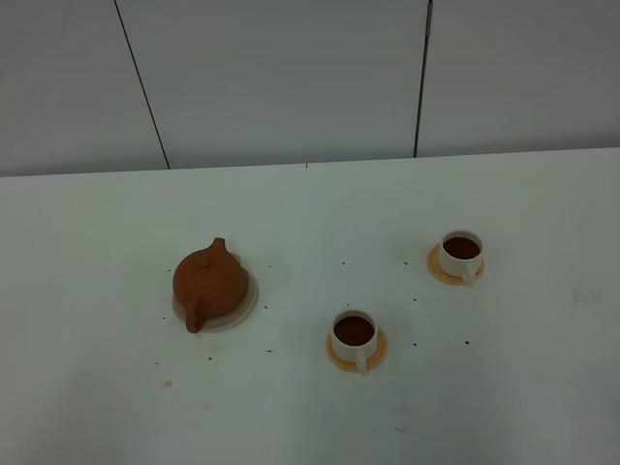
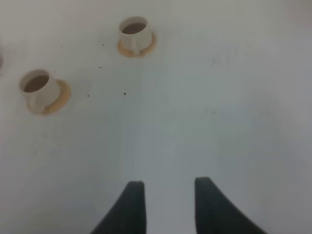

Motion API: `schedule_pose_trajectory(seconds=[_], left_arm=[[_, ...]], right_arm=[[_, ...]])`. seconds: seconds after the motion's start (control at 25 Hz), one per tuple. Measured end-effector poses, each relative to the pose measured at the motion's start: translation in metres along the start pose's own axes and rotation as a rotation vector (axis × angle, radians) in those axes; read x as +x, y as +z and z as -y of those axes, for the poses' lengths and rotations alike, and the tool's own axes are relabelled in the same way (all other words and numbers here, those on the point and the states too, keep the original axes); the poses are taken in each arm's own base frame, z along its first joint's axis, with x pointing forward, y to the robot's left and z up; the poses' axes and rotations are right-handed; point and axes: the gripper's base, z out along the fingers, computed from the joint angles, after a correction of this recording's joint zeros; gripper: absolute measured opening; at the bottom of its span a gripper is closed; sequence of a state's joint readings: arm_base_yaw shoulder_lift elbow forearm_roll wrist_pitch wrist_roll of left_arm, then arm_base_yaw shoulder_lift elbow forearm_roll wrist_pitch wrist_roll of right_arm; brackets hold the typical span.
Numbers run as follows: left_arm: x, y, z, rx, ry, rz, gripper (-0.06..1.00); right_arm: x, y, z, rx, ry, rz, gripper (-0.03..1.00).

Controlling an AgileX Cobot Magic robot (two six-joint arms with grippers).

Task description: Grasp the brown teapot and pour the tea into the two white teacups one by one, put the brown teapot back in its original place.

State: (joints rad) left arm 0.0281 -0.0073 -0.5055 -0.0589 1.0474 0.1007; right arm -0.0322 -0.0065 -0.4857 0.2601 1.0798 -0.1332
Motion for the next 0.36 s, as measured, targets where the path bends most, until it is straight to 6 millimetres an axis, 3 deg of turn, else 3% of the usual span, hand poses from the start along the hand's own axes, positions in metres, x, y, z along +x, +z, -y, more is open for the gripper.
schedule_pose_trajectory(seconds=[0.36], left_arm=[[0.0000,0.0000,0.0000,0.000,0.000,0.000,0.50]], right_arm=[[0.0000,0.0000,0.0000,0.000,0.000,0.000,0.24]])
